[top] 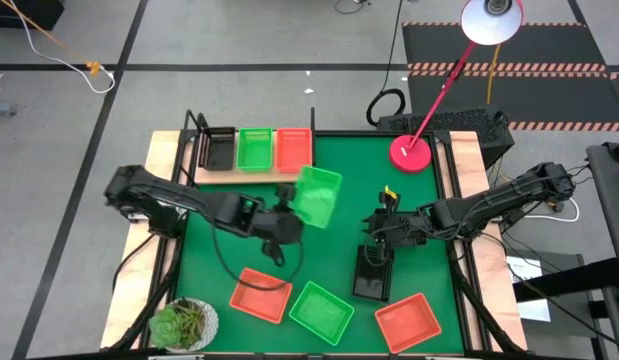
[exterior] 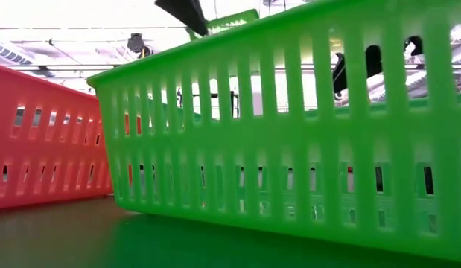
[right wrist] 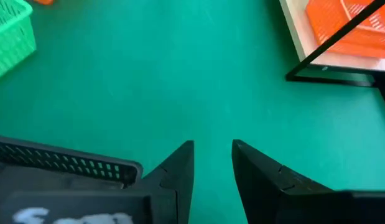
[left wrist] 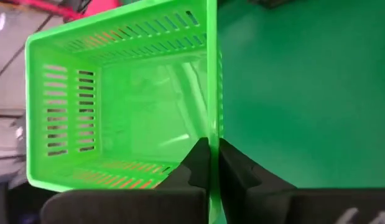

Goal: Stack baskets on shelf by color
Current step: Stack the green bin on top of the green bin on the shelf

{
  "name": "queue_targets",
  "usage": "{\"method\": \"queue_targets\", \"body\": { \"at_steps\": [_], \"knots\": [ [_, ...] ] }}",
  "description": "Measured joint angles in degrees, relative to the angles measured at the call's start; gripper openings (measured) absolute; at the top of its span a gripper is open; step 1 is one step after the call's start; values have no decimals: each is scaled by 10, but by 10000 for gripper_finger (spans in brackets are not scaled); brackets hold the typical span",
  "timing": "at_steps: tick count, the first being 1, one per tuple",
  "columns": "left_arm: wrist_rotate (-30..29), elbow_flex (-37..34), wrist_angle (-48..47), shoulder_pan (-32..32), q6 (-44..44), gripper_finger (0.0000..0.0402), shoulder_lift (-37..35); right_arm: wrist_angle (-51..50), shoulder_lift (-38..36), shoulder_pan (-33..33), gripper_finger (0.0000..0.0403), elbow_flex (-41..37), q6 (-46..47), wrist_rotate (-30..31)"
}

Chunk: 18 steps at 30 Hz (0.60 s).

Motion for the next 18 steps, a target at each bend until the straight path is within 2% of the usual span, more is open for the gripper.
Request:
{"method": "queue_targets", "body": {
  "at_steps": [6,10,18],
  "knots": [
    [-42,0,-61,8,-14,7,-65,12,0,0,105,0,-1,0],
    [-71,0,-95,20,-33,17,-98,12,0,0,105,0,-1,0],
    [-70,0,-153,66,-37,11,-129,14,0,0,105,0,-1,0]
  ]
}}
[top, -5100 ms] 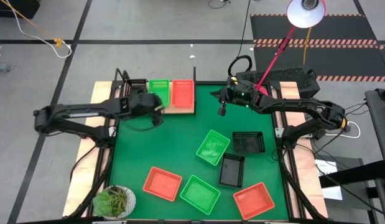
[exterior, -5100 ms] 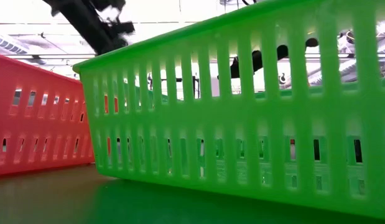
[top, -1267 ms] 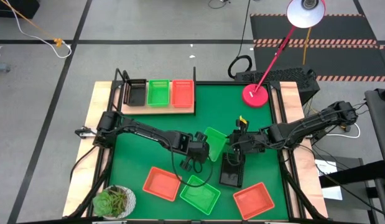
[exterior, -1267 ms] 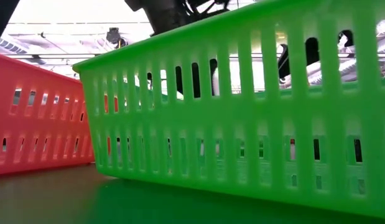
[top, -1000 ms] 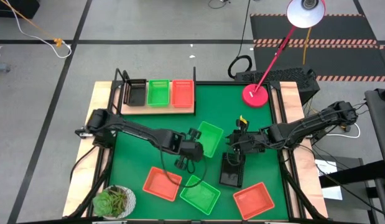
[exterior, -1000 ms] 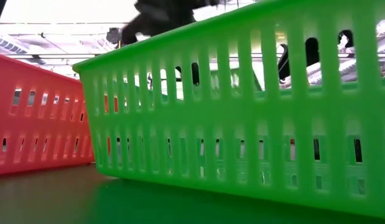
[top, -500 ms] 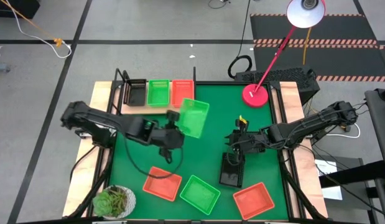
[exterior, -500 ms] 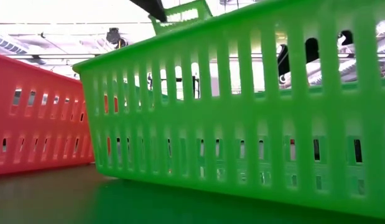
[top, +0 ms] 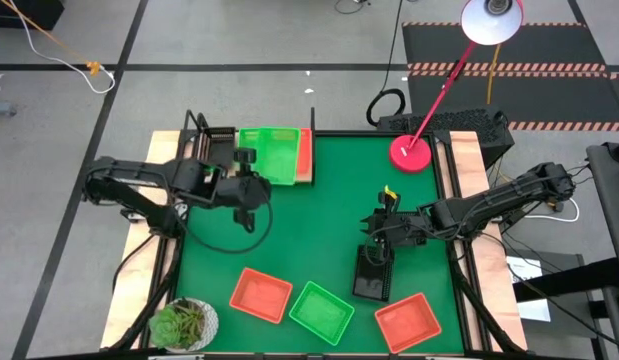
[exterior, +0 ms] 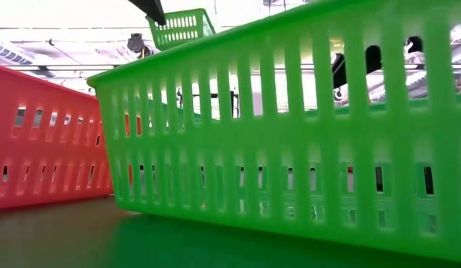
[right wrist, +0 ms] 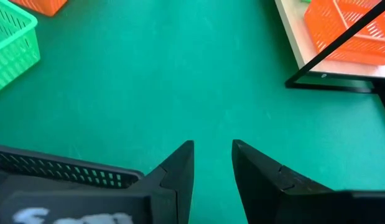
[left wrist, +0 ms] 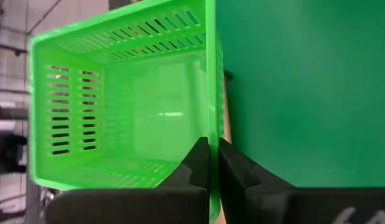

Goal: Stack baskets on shelf by color
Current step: Stack the green bin on top of the green bin on the shelf

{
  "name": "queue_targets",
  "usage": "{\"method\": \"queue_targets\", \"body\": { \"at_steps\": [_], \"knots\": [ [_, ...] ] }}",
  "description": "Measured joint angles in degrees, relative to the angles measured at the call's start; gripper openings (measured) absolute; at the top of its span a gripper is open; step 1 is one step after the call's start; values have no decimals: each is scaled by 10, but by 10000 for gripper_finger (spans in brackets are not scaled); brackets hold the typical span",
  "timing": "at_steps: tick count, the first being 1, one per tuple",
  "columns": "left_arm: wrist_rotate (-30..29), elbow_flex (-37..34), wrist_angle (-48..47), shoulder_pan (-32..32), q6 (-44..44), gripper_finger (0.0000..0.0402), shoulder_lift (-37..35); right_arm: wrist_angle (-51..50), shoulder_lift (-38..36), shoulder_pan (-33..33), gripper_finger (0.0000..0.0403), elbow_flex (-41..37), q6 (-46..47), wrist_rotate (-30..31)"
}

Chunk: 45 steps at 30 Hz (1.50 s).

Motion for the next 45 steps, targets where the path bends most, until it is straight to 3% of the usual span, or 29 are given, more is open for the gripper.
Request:
{"method": "queue_targets", "body": {
  "at_steps": [5,16,30,45],
  "knots": [
    [5,0,-25,42,15,13,-8,0,0,0,105,0,0,0],
    [84,-22,-25,144,95,7,-43,-2,0,0,105,0,0,0],
    [173,-215,181,277,233,19,-121,0,0,0,105,0,0,0],
    [229,-317,240,370,262,7,-122,0,0,0,105,0,1,0]
  ]
}}
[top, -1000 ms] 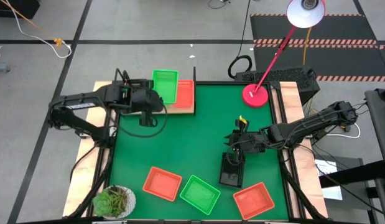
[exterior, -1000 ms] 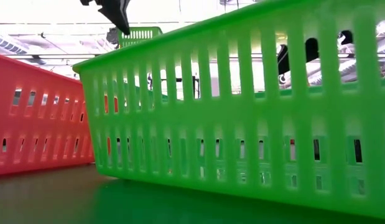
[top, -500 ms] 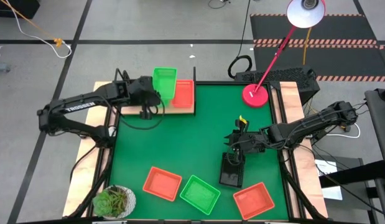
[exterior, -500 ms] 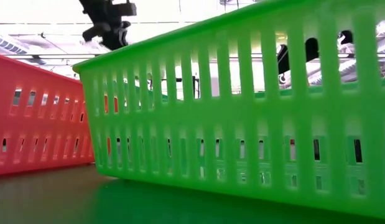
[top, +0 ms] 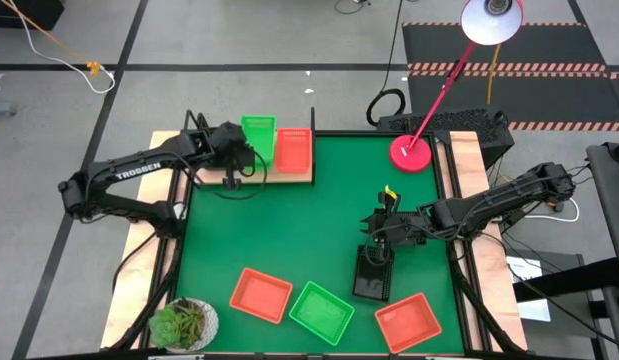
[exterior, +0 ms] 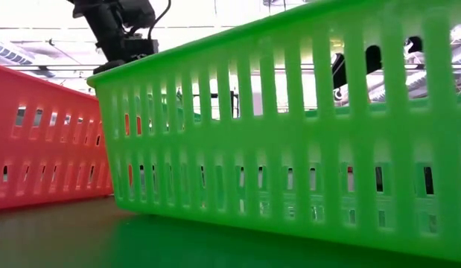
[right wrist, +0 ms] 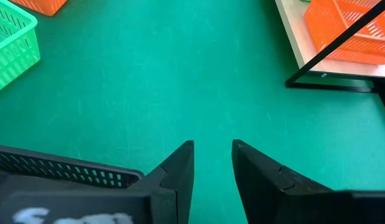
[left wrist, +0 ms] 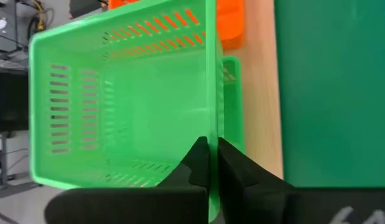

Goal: Stack baskets on shelf by color
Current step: Stack the green bin on top of the green bin on the shelf

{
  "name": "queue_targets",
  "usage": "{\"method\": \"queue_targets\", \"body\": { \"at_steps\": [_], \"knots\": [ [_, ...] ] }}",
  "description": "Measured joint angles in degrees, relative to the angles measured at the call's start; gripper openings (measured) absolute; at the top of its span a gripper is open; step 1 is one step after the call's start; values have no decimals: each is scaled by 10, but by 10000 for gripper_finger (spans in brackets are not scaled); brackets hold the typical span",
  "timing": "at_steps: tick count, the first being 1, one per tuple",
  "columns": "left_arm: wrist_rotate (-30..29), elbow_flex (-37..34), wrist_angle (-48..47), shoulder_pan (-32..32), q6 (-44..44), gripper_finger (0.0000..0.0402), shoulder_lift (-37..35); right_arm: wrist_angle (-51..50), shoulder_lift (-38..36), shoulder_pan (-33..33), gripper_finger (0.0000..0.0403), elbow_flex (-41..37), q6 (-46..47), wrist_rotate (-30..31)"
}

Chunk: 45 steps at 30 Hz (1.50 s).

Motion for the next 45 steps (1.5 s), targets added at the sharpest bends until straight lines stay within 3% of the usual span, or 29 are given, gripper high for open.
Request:
{"method": "queue_targets", "body": {
  "at_steps": [45],
  "knots": [
    [13,-27,13,21,-24,23,6,0,0,0,105,0,1,0]
  ]
}}
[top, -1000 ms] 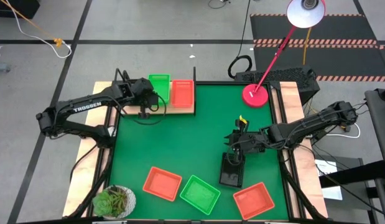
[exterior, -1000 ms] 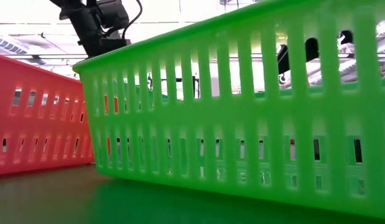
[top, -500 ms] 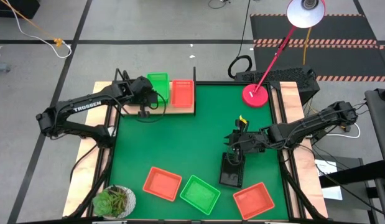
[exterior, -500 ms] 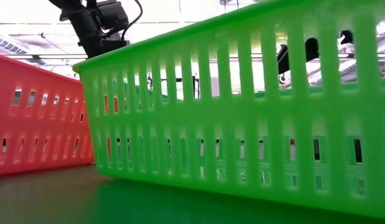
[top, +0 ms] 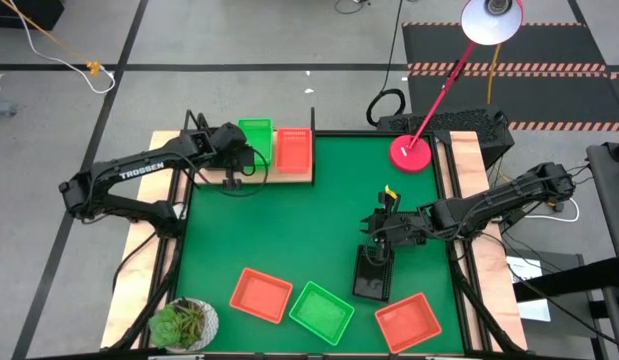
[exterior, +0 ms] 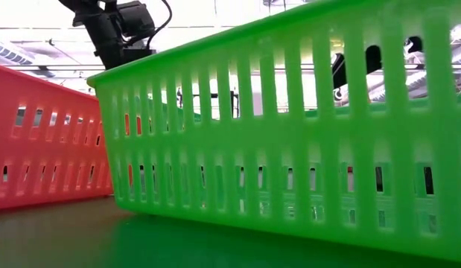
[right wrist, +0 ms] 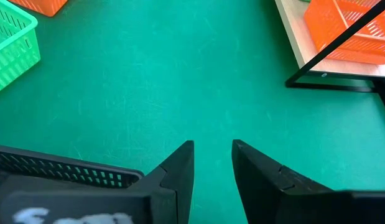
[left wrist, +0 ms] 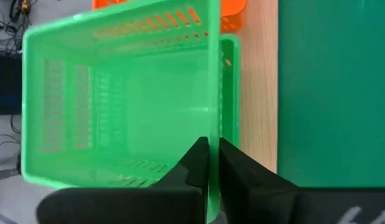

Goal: Stack baskets on shelf by color
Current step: Stack the green bin on top of the green bin on the shelf

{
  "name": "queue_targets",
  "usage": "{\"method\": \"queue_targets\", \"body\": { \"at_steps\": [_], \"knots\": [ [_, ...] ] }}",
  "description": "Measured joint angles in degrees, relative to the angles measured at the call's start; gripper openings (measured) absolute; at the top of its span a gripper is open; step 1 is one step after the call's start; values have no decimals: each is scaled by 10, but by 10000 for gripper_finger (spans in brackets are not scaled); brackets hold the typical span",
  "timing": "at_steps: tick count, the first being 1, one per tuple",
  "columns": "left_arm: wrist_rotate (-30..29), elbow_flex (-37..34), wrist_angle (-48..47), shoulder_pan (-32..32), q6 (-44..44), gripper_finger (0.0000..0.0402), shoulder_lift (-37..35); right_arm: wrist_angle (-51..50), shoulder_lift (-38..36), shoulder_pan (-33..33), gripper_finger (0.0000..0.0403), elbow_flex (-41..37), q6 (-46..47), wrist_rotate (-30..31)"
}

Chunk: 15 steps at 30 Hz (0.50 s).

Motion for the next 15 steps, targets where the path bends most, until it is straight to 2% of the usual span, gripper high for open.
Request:
{"method": "queue_targets", "body": {
  "at_steps": [5,15],
  "knots": [
    [1,0,-3,0,-3,21,0,0,0,0,105,0,0,0],
    [-3,0,1,9,-12,87,3,0,0,0,105,0,0,0]
  ]
}}
